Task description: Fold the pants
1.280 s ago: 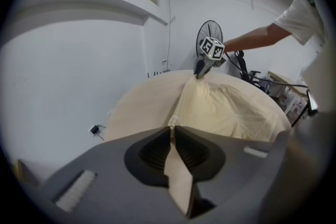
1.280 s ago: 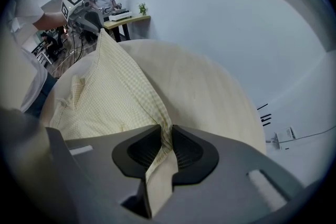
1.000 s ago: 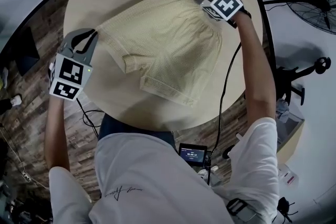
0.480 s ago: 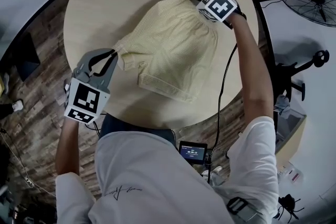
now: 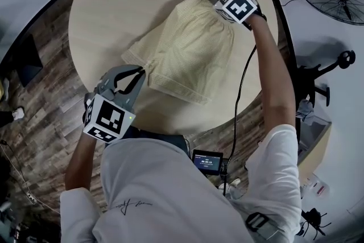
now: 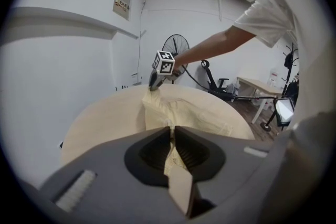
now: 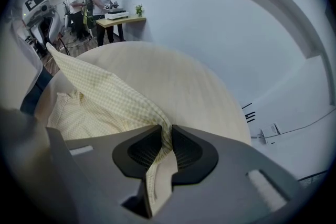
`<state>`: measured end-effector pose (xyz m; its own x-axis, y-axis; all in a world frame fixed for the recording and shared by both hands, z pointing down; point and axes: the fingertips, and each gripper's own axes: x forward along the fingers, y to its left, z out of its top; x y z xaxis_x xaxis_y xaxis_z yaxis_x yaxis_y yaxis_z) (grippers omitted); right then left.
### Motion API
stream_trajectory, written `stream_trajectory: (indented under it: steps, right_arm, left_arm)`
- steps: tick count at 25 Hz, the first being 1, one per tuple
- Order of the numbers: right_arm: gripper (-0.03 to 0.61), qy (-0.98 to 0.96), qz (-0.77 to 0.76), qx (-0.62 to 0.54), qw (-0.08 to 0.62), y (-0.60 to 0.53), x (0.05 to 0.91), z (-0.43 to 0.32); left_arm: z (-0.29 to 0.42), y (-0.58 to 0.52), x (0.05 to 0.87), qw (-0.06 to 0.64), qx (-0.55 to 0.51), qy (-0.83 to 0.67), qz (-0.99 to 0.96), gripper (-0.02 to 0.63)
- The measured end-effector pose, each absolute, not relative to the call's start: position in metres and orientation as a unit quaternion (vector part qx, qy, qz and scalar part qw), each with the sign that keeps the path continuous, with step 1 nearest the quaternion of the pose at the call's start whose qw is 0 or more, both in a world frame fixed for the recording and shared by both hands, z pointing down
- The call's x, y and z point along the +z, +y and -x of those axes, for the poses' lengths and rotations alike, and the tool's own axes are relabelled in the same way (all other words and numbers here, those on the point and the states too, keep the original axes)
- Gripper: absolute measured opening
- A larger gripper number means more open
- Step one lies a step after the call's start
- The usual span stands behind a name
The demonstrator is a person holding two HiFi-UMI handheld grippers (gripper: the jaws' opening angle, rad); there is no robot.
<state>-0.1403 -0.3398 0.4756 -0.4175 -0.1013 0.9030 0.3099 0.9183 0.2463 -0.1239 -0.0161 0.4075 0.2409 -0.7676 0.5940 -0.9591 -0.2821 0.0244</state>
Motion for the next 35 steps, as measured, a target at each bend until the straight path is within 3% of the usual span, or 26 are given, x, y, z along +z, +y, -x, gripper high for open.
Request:
stream_trajectory:
  steps: [7, 17, 25, 35]
  right_arm:
    - [0.058, -0.822, 0.059, -0.191, 0.534, -0.335, 0.471, 0.126]
    - [0.058, -0.825, 0.045, -0.179, 0.534, -0.335, 0.466, 0.099]
    - [0.058, -0.834, 0.031, -0.153, 0.53, -0.347, 0.47, 0.074]
    - [0.058, -0.825, 0.04, -0.203, 0.527, -0.356, 0.471, 0.064]
  left_arm:
    - [0.077, -0.012, 0.414, 0.18, 0.263, -0.537, -0.781, 0.086]
    - [0.026, -0.017, 0.407, 0.223, 0.205, -0.49, -0.817, 0.086]
    - [-0.022, -0.026, 0.409, 0.216, 0.203, -0.447, -0.844, 0.086]
    - [-0.06, -0.037, 0.427, 0.215, 0.214, -0.4, -0.865, 0.086]
